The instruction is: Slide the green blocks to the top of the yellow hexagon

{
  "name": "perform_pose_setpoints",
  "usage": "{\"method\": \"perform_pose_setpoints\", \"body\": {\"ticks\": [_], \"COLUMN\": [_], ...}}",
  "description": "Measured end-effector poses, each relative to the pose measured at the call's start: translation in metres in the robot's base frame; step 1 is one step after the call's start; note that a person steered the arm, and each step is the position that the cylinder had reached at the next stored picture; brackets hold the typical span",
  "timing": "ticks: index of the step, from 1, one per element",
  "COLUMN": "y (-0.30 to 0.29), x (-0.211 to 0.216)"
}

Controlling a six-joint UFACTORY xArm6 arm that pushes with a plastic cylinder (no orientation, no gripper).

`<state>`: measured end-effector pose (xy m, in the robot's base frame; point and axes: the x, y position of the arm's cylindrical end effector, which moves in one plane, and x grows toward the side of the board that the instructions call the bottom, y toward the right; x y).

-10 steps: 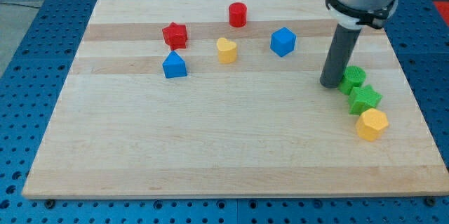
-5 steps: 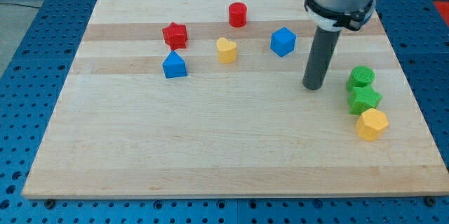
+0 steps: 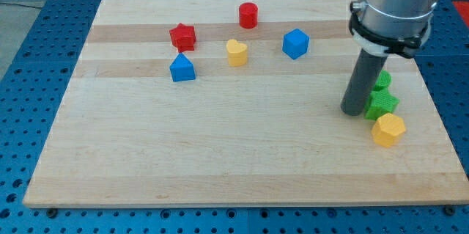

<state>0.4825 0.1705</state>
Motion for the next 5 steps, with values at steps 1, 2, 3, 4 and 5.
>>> {"method": "perform_pose_setpoints", "body": {"ticks": [1,2,3,4,5], "y": [0.012,0.002,-0.043,-0.072,-0.106], "x": [0.000,0.000,-0.012,-0.056,-0.087]}}
